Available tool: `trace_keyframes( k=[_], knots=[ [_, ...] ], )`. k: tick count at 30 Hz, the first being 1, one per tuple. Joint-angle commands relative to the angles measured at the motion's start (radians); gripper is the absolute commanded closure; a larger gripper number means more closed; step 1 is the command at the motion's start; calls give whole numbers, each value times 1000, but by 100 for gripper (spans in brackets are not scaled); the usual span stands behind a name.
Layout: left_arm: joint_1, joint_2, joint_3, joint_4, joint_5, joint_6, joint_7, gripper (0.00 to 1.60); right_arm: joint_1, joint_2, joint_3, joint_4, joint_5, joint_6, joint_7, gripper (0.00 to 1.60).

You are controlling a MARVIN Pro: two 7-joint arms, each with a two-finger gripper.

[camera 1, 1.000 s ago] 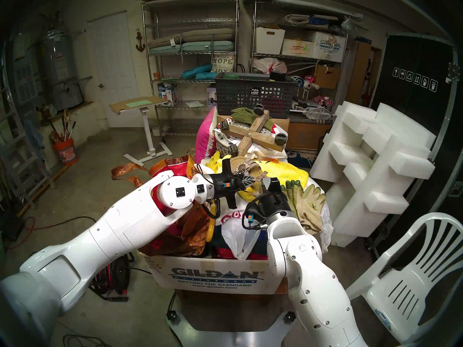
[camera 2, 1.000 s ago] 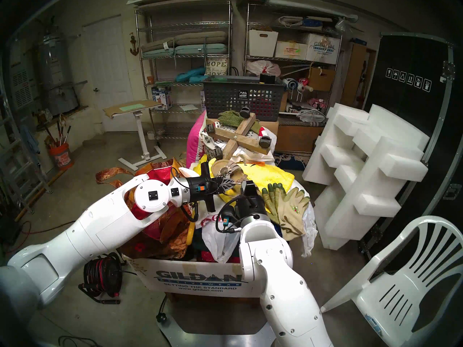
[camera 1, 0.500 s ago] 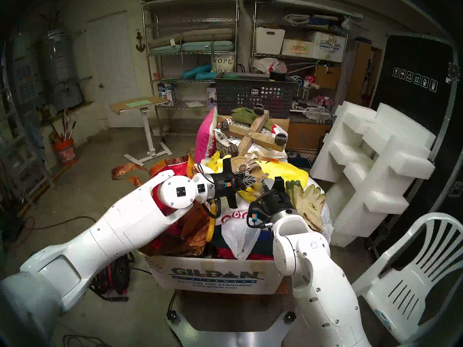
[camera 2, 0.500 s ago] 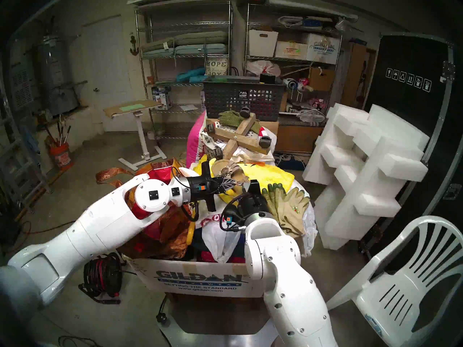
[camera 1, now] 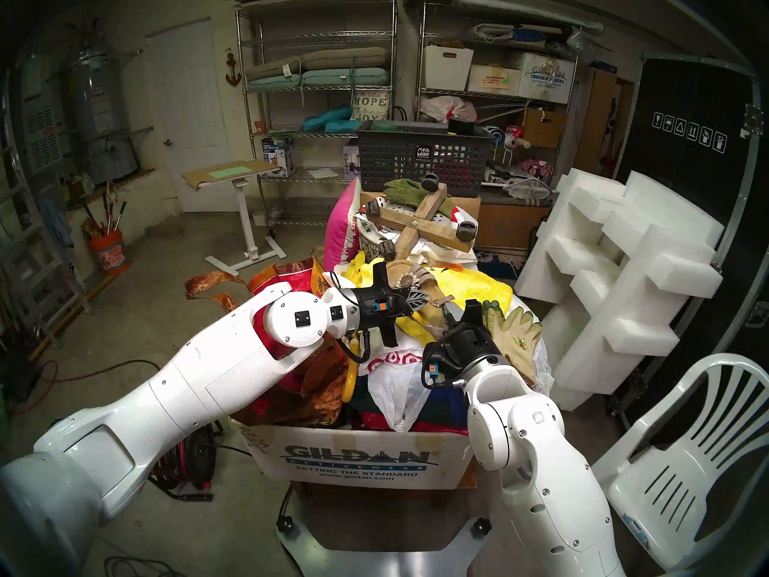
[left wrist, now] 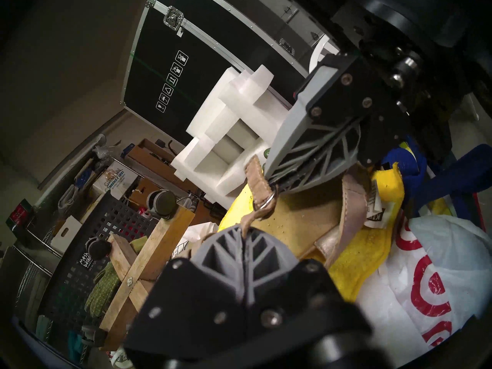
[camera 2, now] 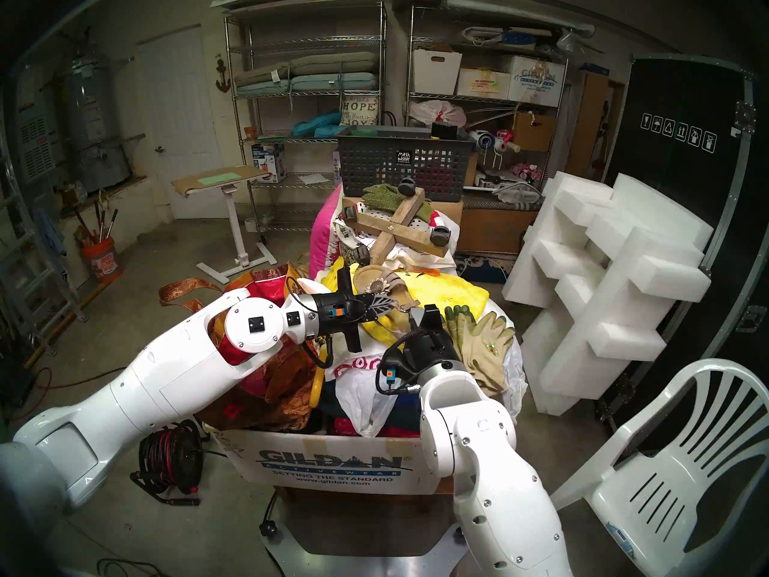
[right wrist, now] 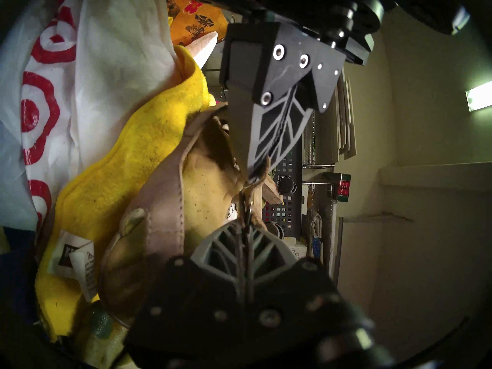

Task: Unbuckle a shoe

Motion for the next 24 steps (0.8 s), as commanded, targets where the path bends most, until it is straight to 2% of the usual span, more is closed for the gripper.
trace_keyframes(
  k=[1,5,7,8,24],
  knots=[
    [-10,3,-9,-18,-2,-1,0,160,7,-9,4,-39,-1,9,-26,160],
    [-12,-1,-7,-19,-3,-1,0,160,11,-22,12,-37,8,19,-20,160],
    [-13,0,-6,-20,-2,-1,-1,160,10,-35,20,-39,36,19,-12,160],
    [-13,0,-6,-20,-3,-1,-2,160,13,-28,17,-36,15,25,-17,160],
    [-14,4,-2,-28,-3,9,-3,160,39,-32,51,-17,47,27,-10,160]
  ],
)
